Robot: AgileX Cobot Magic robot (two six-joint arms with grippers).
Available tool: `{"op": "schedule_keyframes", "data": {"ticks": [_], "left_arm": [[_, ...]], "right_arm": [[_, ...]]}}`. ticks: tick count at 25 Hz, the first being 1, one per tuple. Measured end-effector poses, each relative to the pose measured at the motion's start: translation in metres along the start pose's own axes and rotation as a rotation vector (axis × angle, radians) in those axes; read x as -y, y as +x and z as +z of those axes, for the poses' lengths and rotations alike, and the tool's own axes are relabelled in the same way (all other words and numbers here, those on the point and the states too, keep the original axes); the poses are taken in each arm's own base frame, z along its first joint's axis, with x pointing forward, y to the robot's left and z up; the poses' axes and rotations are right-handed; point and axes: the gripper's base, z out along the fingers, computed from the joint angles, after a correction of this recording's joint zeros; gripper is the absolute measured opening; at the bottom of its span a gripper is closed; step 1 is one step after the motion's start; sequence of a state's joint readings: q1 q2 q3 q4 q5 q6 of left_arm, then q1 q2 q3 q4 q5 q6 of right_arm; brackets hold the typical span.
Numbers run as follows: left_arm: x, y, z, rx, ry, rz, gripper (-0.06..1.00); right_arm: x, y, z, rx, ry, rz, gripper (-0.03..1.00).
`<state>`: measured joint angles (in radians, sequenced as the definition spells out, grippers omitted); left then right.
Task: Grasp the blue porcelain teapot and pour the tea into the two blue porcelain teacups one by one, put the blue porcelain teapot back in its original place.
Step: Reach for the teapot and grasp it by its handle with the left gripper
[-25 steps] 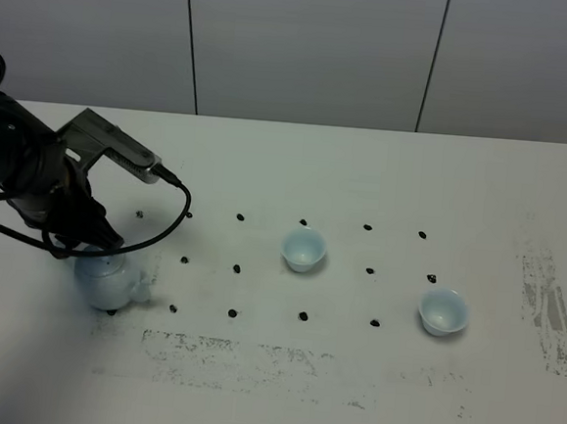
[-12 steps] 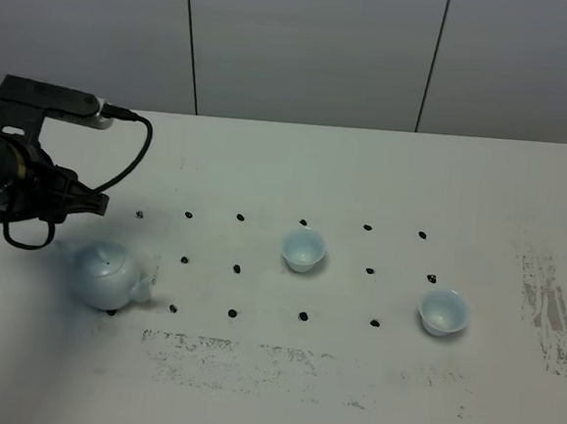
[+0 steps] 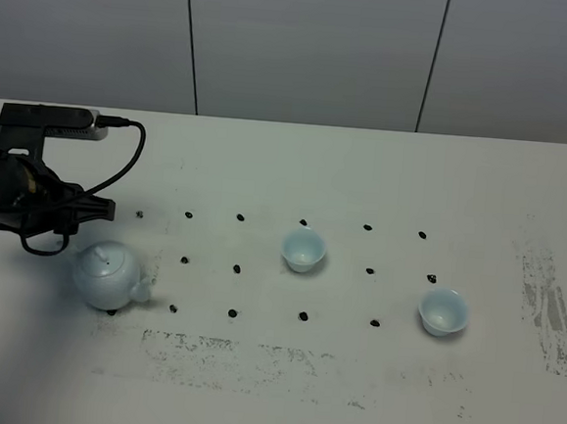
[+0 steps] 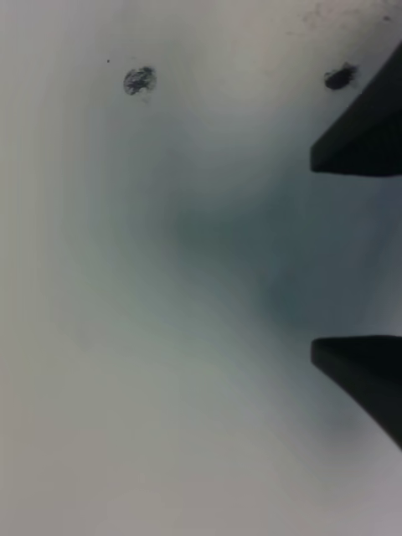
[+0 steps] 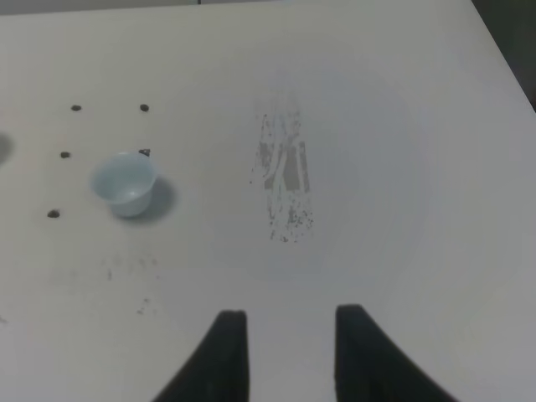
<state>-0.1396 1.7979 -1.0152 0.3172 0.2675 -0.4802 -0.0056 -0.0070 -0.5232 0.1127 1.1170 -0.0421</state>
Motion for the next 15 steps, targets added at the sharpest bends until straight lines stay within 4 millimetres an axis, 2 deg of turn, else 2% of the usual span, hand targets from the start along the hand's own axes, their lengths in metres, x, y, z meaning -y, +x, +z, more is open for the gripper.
{"op": "schedule_keyframes", "data": {"ticks": [15], "left_arm": [[-0.008, 0.016, -0.001, -0.178, -0.082, 0.116, 0.46]], "right_arm": [[0.0, 0.0, 0.0, 0.0, 0.0, 0.0, 0.24]]}}
